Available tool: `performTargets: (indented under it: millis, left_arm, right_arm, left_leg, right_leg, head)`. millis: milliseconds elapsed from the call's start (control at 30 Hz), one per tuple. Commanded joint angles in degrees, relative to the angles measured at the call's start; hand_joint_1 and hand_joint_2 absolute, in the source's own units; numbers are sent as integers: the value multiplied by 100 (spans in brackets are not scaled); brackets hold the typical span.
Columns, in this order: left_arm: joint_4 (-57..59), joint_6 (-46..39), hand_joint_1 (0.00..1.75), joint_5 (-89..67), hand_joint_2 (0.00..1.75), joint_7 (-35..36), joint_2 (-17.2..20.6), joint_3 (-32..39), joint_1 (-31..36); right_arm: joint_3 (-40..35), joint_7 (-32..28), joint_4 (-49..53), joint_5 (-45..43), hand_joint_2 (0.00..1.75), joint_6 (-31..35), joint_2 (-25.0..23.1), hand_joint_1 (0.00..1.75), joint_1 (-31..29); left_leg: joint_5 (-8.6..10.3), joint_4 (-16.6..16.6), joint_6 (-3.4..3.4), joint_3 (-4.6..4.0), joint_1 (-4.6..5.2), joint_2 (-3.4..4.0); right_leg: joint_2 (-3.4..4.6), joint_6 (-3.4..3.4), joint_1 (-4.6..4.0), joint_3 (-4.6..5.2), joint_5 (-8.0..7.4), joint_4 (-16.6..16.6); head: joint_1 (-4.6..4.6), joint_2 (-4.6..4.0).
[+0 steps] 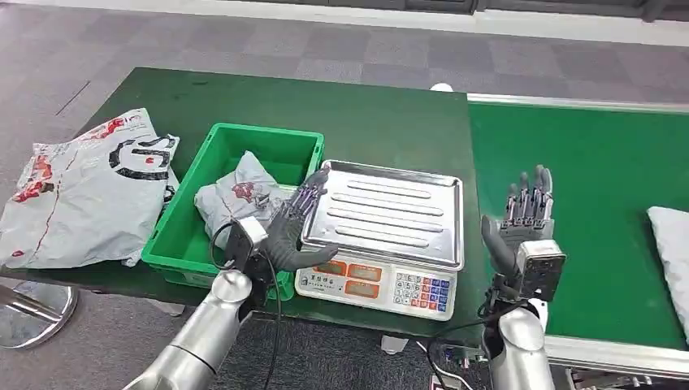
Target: Moved the parcel from conveyor to table for the left to box.
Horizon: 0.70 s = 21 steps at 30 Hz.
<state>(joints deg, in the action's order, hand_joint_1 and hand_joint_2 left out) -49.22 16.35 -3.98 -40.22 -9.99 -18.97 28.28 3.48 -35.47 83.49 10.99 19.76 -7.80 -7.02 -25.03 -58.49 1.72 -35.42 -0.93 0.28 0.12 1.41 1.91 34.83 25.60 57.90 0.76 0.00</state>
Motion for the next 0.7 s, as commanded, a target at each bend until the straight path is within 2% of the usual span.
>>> performTargets:
  millis: [33,267,333,367,533,700]
  left_arm:
    - [384,-4,0,-43,175,22,29,-20,256]
    - [365,6,0,-57,175,22,34,-54,238]
    - [356,42,0,-36,175,22,41,-54,232]
    - [362,87,0,-5,175,22,44,-43,230]
    - [273,239,0,120,175,22,39,31,171]
    - [244,222,0,70,175,22,48,43,124]
  right_arm:
    - [75,-15,-390,22,175,-5,57,0,-183]
    - [100,19,-341,101,175,24,100,0,-190]
    - [159,304,-319,-713,175,-761,118,0,-270]
    - [178,327,-332,-750,175,-799,132,0,-297]
    - [297,307,-109,-610,175,-672,252,0,-353]
    - [291,302,-169,-499,175,-492,155,0,-174]
  left_leg:
    - [-3,7,-10,16,-5,-2]
    - [-2,9,-10,17,-4,-4]
    - [-2,9,-10,17,-3,-2]
    - [-2,3,-8,9,-2,1]
    - [-1,4,-10,8,-2,-1]
    - [-3,4,-7,11,-4,-4]
  right_leg:
    - [-2,-16,-9,-19,1,-13]
    - [-4,-17,-8,-20,1,-12]
    - [-2,-17,-7,-18,1,-11]
    - [0,-12,-5,-9,0,-6]
    - [-2,-13,-5,-10,0,-8]
    - [-4,-11,-6,-15,2,-9]
  head:
    - [0,-2]
    - [0,-2]
    - [0,0]
    - [0,-2]
    - [0,-2]
    - [0,-2]
